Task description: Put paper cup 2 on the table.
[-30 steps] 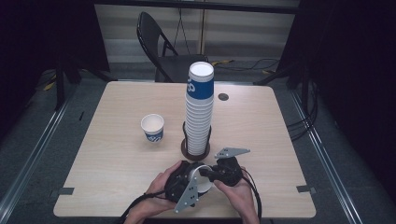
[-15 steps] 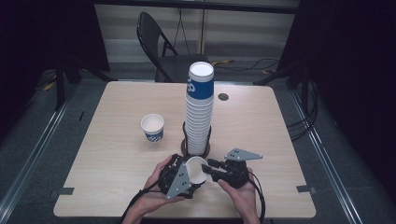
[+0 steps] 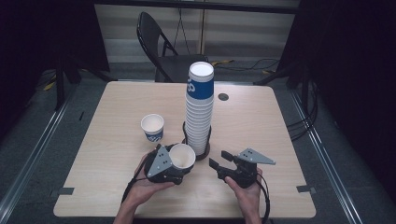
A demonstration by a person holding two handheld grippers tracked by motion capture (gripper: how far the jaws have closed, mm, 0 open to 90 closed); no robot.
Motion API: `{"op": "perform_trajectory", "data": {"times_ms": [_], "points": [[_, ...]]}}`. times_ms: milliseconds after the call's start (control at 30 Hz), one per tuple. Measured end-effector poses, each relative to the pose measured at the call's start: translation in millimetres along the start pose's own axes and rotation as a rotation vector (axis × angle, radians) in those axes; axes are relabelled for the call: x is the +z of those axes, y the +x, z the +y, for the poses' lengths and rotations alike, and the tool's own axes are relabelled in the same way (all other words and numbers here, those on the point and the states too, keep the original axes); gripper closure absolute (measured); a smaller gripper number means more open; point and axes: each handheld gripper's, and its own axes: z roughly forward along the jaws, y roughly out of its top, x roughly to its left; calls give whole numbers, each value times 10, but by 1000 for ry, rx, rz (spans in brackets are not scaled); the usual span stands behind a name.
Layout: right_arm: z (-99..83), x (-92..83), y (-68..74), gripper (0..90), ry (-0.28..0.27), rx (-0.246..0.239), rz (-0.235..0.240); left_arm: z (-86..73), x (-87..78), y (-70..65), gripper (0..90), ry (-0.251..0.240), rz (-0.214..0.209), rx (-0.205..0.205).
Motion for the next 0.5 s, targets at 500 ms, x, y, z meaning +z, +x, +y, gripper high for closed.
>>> {"op": "perform_trajectory", "data": {"times_ms": [500], "points": [[-246, -105, -173, 135, -72, -18, -180, -171, -419, 541, 183, -49, 145, -186]]}}
